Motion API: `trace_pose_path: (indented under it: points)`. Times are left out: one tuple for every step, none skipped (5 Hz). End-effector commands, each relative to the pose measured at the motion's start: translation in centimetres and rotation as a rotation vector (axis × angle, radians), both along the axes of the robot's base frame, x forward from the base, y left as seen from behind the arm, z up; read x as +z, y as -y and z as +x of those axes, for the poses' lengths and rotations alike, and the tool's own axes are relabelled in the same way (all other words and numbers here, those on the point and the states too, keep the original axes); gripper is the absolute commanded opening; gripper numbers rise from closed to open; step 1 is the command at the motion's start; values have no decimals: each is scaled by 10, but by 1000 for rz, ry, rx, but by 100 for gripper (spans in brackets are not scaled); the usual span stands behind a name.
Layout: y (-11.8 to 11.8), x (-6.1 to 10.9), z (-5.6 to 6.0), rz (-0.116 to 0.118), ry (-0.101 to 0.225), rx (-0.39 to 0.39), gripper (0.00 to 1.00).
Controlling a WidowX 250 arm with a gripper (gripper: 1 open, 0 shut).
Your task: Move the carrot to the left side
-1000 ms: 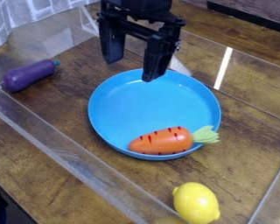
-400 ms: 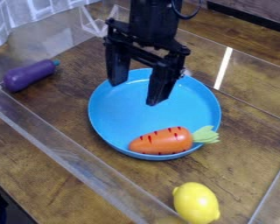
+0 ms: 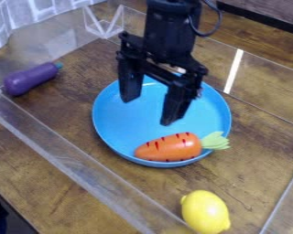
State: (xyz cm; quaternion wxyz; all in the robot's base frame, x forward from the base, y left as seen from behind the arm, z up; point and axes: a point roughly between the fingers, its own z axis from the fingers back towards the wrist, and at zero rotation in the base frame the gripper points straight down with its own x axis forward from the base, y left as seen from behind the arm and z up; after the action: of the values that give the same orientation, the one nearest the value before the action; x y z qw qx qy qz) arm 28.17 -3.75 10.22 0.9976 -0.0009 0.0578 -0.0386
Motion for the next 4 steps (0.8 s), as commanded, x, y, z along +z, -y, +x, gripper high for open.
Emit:
trace_pose_path:
  points:
    - [13,2,2,5,32,-42,100]
    - [21,-3,2,13,34,-65,100]
    - [29,-6,1,24,34,-94,100]
    - [34,-9,1,28,32,-108,100]
